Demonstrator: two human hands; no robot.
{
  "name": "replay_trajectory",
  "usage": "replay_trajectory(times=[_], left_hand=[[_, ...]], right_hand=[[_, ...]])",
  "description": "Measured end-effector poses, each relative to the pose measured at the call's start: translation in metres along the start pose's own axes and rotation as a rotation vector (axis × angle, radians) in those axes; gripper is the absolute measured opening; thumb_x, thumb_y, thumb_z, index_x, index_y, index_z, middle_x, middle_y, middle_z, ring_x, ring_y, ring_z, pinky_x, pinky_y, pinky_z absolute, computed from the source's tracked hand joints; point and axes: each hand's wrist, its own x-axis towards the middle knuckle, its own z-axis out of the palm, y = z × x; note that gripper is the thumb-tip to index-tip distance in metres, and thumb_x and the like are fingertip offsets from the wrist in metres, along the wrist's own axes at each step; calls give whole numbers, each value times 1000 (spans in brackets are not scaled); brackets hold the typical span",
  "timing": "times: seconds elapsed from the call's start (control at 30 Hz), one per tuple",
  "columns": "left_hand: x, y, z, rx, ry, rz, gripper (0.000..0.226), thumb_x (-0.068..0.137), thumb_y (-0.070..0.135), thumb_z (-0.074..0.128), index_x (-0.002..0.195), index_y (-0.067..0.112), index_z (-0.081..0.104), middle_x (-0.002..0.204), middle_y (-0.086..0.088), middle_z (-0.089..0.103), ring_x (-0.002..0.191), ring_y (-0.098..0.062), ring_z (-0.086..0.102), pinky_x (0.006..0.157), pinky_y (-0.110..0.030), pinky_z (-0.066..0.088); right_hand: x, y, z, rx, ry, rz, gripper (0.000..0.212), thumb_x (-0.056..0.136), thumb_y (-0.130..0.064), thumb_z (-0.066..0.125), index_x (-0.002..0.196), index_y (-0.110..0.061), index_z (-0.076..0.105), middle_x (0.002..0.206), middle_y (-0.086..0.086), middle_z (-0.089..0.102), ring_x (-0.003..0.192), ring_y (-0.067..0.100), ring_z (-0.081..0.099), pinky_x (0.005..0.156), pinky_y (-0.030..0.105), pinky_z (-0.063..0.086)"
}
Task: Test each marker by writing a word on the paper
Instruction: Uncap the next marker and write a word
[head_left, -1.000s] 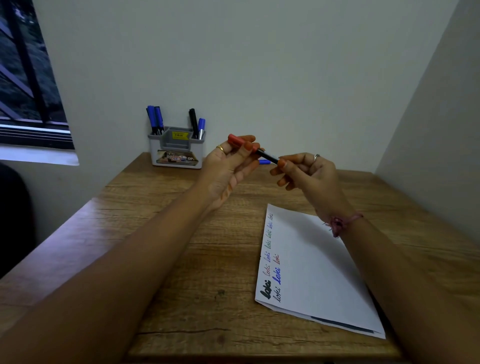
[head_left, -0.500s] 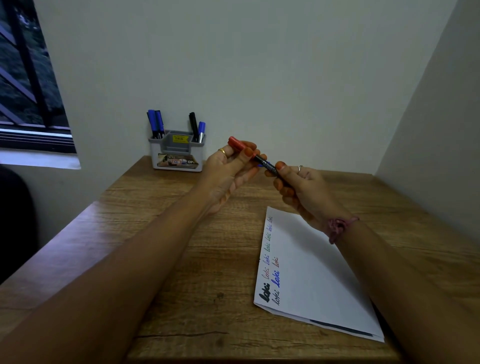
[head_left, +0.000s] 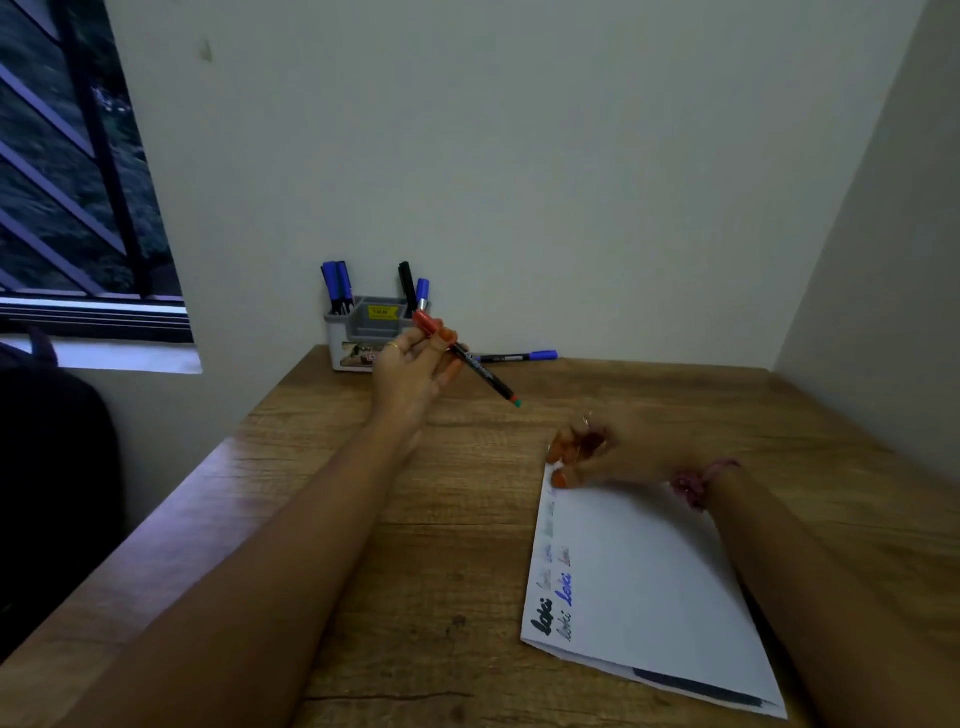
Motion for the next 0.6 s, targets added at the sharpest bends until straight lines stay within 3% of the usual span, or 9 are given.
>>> replay_trajectory(times=[0.03,0.07,0.1,0.13,0.17,0.2,0.33,0.47,0.6], left_hand=[[2,1,-2,4,30,13,21,88,6,59,109,7,58,97,-6,67,88,-14,66,71,-23,58],[5,3,-4,15,61,27,24,88,7,59,113,5,58,98,-7,66,88,-14,66,71,-23,58],[9,4,-6,30,94,45,26,89,8,59,115,4,57,101,-8,66,90,-15,66,71,-22,57],[14,8,-7,48,125,71,26,90,8,58,115,3,57,103,-9,66,92,-16,65,71,-22,57],[19,13,-8,65,151,104,26,90,9,57,116,3,58,104,-9,66,93,-16,64,70,-21,57],[27,19,-8,85,178,141,27,90,9,57,117,3,57,102,-7,66,92,-15,64,70,-20,57],[66,49,-12,168,269,271,31,89,10,60,119,3,57,105,-8,65,94,-14,65,78,-25,56],[100,63,-17,267,344,375,33,89,13,61,120,4,57,98,-2,64,97,-16,63,84,-29,56],[122,52,-18,428,326,404,33,90,13,59,121,3,56,106,-8,61,99,-18,60,87,-31,54]], right_hand=[[-5,-15,2,118,91,-22,15,71,-41,78,58,-43,70,61,-6,69,85,11,69,76,26,56],[0,1,7,166,67,12,19,78,-35,73,59,-35,72,55,-12,66,71,3,67,68,17,55],[-4,-6,10,245,-66,11,4,80,-29,72,77,-29,74,59,-17,65,67,-4,63,65,9,50],[-21,-34,5,332,-126,53,22,75,-33,77,93,-20,72,71,-18,66,74,-4,63,69,9,50],[-33,-68,7,199,-80,45,47,66,-41,82,99,-13,68,82,-11,69,88,3,65,78,16,52],[-31,-68,1,188,-109,30,56,61,-47,84,101,-11,67,91,-4,70,97,10,64,83,23,53],[-54,-108,-8,208,-47,-111,12,75,-37,75,86,-36,68,104,1,68,87,6,60,80,22,48],[-53,-116,-12,179,-62,-198,18,70,-43,76,86,-38,70,106,7,66,86,8,58,79,24,47],[-51,-116,-13,183,-88,-202,27,61,-53,76,85,-41,69,100,-1,68,84,5,60,78,21,48]])
